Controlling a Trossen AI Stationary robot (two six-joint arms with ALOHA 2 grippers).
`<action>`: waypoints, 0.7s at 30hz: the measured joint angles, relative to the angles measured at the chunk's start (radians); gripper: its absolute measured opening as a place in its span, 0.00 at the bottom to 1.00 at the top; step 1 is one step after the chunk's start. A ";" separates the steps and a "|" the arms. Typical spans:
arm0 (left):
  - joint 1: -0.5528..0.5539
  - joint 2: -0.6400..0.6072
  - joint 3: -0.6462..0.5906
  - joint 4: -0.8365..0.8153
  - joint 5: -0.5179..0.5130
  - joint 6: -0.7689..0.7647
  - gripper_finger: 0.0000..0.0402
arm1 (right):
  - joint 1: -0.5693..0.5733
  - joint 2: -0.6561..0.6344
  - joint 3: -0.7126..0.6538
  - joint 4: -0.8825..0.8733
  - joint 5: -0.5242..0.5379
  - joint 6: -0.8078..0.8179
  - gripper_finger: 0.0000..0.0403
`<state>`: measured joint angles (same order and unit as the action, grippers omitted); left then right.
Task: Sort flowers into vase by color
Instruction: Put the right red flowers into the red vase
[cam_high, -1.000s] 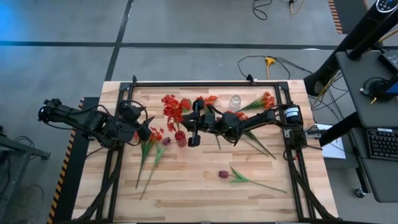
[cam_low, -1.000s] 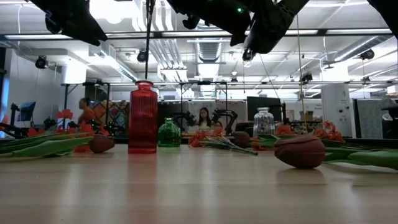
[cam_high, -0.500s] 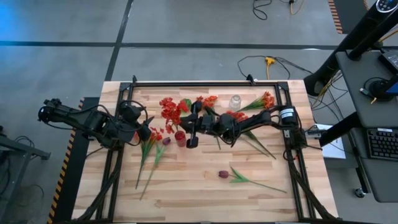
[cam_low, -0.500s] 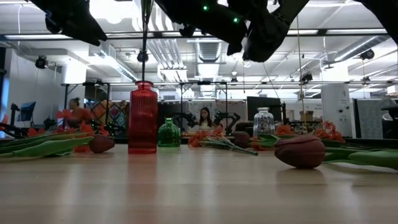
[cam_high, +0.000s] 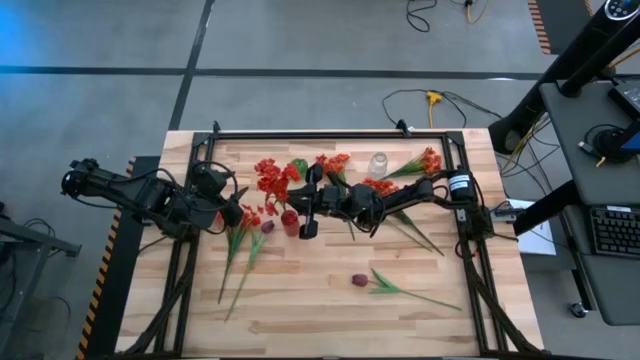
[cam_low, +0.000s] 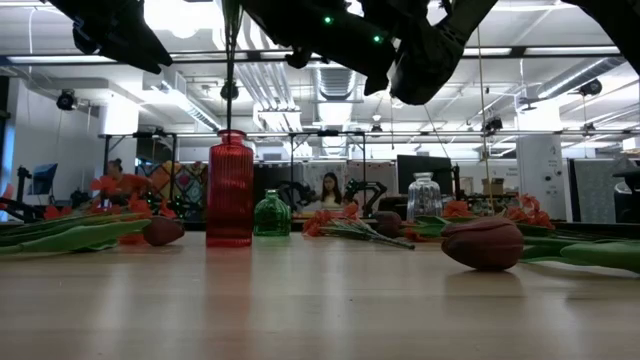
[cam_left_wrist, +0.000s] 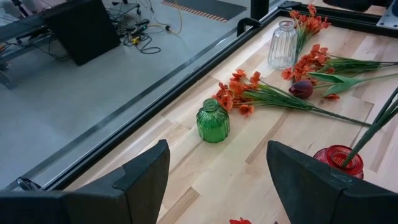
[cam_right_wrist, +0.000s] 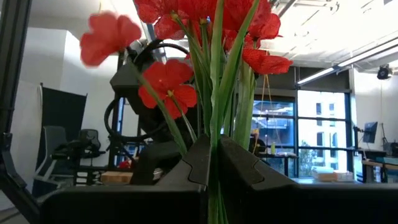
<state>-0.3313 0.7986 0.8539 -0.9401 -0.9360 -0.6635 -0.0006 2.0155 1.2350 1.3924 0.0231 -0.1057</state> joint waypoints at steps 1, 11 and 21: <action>0.000 0.000 0.000 0.000 0.000 0.000 0.62 | 0.000 0.000 0.000 0.002 0.000 -0.003 0.03; 0.000 0.000 0.000 0.000 0.000 0.000 0.62 | 0.000 0.000 0.000 -0.009 0.003 0.000 0.16; 0.000 0.000 0.000 -0.001 0.000 0.000 0.62 | 0.002 -0.005 0.000 -0.059 0.003 0.027 0.33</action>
<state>-0.3313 0.7986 0.8539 -0.9409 -0.9360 -0.6632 0.0018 2.0106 1.2346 1.3331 0.0265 -0.0784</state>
